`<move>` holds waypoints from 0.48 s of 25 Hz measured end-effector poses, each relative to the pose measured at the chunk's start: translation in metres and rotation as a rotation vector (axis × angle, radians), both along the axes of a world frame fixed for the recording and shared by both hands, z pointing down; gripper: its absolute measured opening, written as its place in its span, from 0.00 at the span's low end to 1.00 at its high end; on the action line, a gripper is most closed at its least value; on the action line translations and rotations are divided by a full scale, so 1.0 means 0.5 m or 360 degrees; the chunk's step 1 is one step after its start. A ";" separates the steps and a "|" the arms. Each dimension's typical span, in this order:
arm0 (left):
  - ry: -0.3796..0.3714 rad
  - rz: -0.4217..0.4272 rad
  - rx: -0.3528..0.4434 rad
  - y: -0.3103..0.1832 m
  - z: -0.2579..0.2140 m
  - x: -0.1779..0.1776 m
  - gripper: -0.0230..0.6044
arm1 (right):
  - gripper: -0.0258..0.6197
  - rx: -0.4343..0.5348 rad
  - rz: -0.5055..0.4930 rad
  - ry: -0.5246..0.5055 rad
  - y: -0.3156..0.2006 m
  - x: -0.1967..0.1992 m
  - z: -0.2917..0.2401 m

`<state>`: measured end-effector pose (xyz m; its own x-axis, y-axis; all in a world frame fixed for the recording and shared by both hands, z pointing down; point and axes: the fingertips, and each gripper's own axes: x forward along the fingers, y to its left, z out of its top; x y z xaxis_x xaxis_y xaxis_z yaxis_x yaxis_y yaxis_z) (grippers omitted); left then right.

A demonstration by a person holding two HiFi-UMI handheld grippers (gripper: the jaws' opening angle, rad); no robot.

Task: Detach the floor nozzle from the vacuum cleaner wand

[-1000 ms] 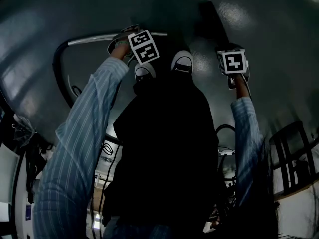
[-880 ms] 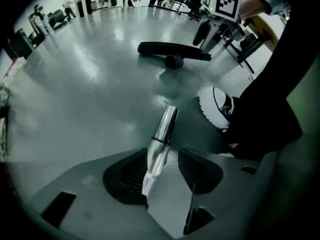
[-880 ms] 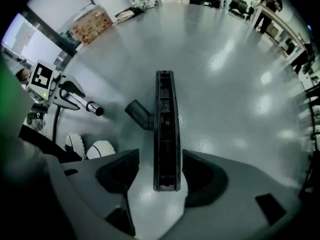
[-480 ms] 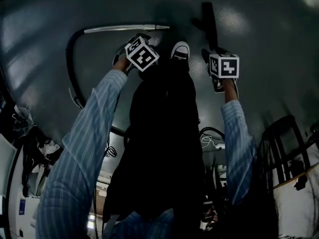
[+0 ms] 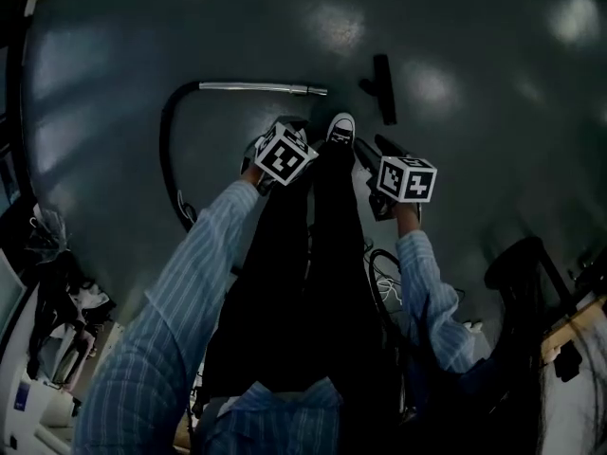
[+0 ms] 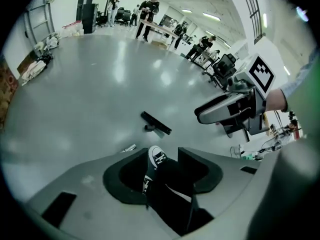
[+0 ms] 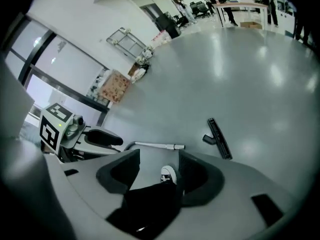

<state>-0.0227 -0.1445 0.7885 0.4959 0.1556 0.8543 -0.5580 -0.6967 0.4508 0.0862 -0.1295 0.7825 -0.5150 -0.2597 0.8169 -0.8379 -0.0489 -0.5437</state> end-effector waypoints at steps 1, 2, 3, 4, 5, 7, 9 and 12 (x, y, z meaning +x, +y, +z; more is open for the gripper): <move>0.0021 -0.0019 0.0016 -0.008 -0.025 0.001 0.34 | 0.42 0.0022 0.0011 -0.0002 -0.010 -0.003 -0.023; 0.0043 -0.0040 0.0030 -0.011 -0.056 0.001 0.34 | 0.42 0.0039 0.0030 -0.0001 -0.016 -0.005 -0.049; 0.0061 -0.0066 0.0042 -0.011 -0.092 -0.003 0.34 | 0.42 0.0052 0.0056 0.0000 -0.018 -0.009 -0.077; 0.0078 -0.0095 0.0057 -0.009 -0.130 -0.009 0.34 | 0.42 0.0062 0.0089 -0.0003 -0.018 -0.014 -0.108; 0.0101 -0.0131 0.0073 -0.005 -0.169 -0.017 0.34 | 0.42 0.0068 0.0125 -0.0011 -0.016 -0.021 -0.139; 0.0156 -0.0217 0.0094 0.006 -0.243 -0.031 0.34 | 0.42 0.0076 0.0204 -0.0040 -0.008 -0.038 -0.198; 0.0206 -0.0310 0.0112 0.015 -0.302 -0.043 0.34 | 0.42 0.0099 0.0274 -0.0074 -0.009 -0.055 -0.252; 0.0262 -0.0444 0.0151 0.024 -0.379 -0.061 0.34 | 0.42 0.0144 0.0320 -0.0119 -0.016 -0.083 -0.331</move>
<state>-0.0533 -0.1326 0.5991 0.6409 -0.0821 0.7632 -0.6580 -0.5708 0.4912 0.0446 -0.1377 0.6169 -0.5035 -0.4336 0.7473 -0.7735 -0.1591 -0.6135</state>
